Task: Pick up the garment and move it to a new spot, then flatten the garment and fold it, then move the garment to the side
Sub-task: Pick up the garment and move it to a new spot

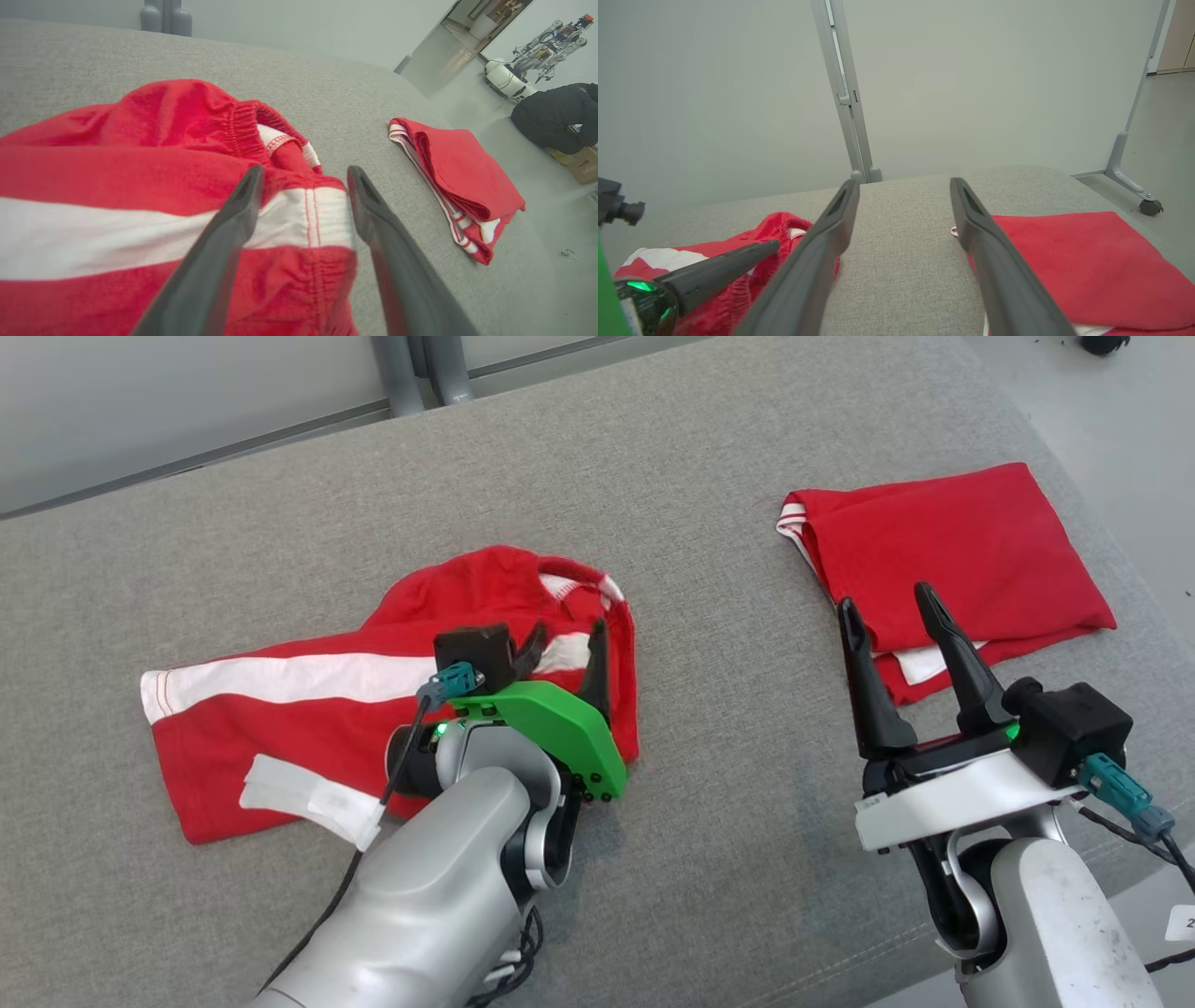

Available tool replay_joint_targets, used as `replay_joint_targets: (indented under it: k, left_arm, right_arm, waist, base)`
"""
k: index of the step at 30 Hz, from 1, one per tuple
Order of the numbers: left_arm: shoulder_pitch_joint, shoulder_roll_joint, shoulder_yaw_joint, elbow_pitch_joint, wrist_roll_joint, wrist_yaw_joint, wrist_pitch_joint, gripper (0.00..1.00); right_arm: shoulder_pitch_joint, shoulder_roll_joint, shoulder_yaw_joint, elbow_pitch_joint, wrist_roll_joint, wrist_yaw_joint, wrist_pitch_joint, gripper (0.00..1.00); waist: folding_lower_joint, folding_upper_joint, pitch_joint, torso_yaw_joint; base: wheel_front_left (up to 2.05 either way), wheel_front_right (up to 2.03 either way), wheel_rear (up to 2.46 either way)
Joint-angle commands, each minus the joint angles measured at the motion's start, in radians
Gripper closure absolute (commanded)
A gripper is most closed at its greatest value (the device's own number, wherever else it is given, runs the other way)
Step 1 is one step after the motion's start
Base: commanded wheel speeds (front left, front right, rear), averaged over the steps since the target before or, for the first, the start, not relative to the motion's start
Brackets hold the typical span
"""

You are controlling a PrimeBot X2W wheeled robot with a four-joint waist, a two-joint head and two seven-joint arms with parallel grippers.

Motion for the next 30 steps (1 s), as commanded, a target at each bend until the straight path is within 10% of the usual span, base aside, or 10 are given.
replay_joint_targets:
  k: [1, 10, 30]
  left_arm:
    - [-0.009, 0.006, -0.015, -0.006, -0.035, -0.01, -0.011, 0.0]
    - [-0.053, 0.006, -0.08, 0.002, -0.054, -0.046, -0.031, 0.0]
    - [0.137, 0.072, 0.225, -0.108, 0.325, -0.156, -0.03, 0.0]
  right_arm:
    - [-0.01, -0.002, -0.004, 0.004, 0.001, 0.0, -0.006, 0.0]
    - [0.009, -0.002, -0.045, -0.007, -0.013, 0.0, -0.013, 0.0]
    - [0.078, -0.002, -0.095, 0.001, -0.038, 0.0, 0.021, 0.0]
  waist:
    - [0.0, 0.0109, 0.003, -0.004]
    - [0.0, 0.0109, -0.009, 0.059]
    - [0.0, 0.0109, -0.11, 0.253]
  base:
    - [0.0, 0.0, 0.0]
    - [0.0, 0.0, 0.0]
    - [0.0, 0.0, 0.0]
